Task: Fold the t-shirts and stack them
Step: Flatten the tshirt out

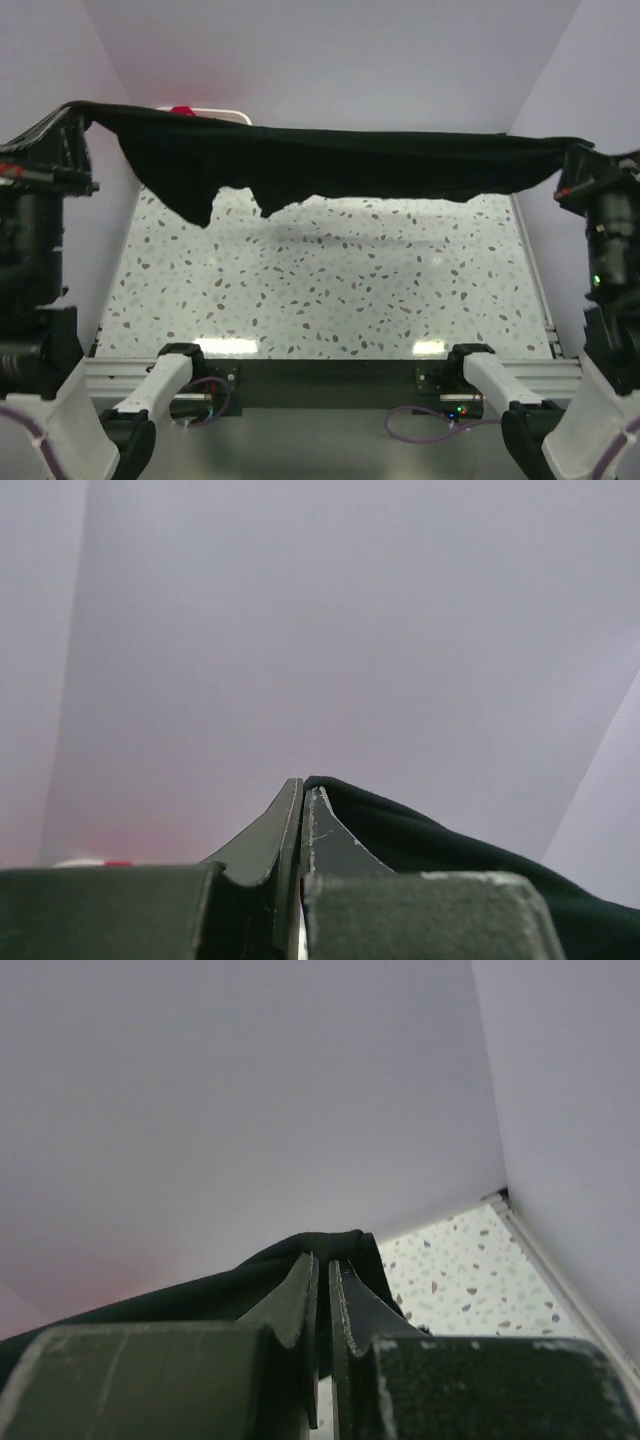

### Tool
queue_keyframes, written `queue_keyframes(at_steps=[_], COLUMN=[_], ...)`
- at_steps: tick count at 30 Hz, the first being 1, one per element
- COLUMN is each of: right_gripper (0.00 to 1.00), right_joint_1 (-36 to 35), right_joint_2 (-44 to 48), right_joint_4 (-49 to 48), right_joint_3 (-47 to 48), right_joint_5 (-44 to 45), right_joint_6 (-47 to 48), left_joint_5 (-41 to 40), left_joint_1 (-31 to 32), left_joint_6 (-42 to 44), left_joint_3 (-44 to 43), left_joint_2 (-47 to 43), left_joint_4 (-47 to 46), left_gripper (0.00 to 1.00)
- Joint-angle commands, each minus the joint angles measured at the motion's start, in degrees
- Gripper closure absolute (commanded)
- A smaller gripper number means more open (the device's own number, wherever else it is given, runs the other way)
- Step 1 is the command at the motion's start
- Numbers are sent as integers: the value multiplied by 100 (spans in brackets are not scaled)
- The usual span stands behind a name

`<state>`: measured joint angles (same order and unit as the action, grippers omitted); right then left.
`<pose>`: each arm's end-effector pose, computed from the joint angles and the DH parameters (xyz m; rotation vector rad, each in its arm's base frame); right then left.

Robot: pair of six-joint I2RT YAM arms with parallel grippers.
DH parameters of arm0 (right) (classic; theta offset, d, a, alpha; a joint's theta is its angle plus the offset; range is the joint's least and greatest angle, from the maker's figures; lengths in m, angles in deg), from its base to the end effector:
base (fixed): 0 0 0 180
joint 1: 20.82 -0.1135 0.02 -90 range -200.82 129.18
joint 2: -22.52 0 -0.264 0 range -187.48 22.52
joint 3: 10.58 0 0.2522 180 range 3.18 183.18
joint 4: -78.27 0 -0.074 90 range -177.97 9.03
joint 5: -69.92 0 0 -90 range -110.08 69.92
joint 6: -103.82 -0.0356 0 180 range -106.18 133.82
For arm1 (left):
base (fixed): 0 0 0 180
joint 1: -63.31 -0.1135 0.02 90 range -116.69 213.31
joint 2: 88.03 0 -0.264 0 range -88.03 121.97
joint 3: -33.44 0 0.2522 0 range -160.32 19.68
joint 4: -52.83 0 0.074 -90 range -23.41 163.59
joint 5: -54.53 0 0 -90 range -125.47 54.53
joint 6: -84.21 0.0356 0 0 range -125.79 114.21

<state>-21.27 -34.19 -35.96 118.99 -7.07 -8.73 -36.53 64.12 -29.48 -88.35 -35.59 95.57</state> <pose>0.0573 -0.0076 0.5886 0.4585 1.3780 0.1642 0.0460 0.0000 0.6079 -0.2372 1.0882 -0.3726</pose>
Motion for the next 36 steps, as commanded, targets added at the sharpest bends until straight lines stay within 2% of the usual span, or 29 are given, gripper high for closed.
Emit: queue_keyframes(at_steps=[1,5,10,13,15,16,18,19,20,23,26,32,36], right_gripper=[100,100,100,100,100,100,100,100,100,100,100,100,100], right_joint_1=[36,27,36,36,36,36,36,36,36,27,27,27,36], right_joint_2=[221,310,213,195,221,256,248,222,161,-208,-814,-2429,-3319], right_joint_4=[55,55,-24,-199,-401,-524,-893,-1060,-1374,-2217,-3218,-4592,-4647], right_joint_3=[371,758,804,148,-416,-1132,-1856,-2635,-2999,-4248,-5181,-5833,-5544], right_joint_5=[728,834,554,97,-184,-272,-466,-623,-677,-722,-730,-695,-730], right_joint_6=[733,1006,1121,1086,1025,989,884,831,770,480,216,241,557], left_joint_5=[-790,-852,-371,340,623,859,1002,1046,1046,1037,1397,1802,1855], left_joint_1=[-64,-56,-56,-56,-56,-56,-56,-56,-56,-56,-56,-56,-56], left_joint_6=[513,829,1032,997,980,988,997,997,988,979,962,725,619], left_joint_3=[-551,-1394,-1371,-739,68,385,1526,1957,2805,4074,4648,4292,3904], left_joint_2=[-94,2,318,582,732,793,828,837,881,1302,2136,3849,4492], left_joint_4=[82,197,13,-242,-497,-698,-1015,-1216,-1688,-2588,-3300,-3390,-3354], left_gripper=[100,100,100,100,100,100,100,100,100,100,100,100,100])
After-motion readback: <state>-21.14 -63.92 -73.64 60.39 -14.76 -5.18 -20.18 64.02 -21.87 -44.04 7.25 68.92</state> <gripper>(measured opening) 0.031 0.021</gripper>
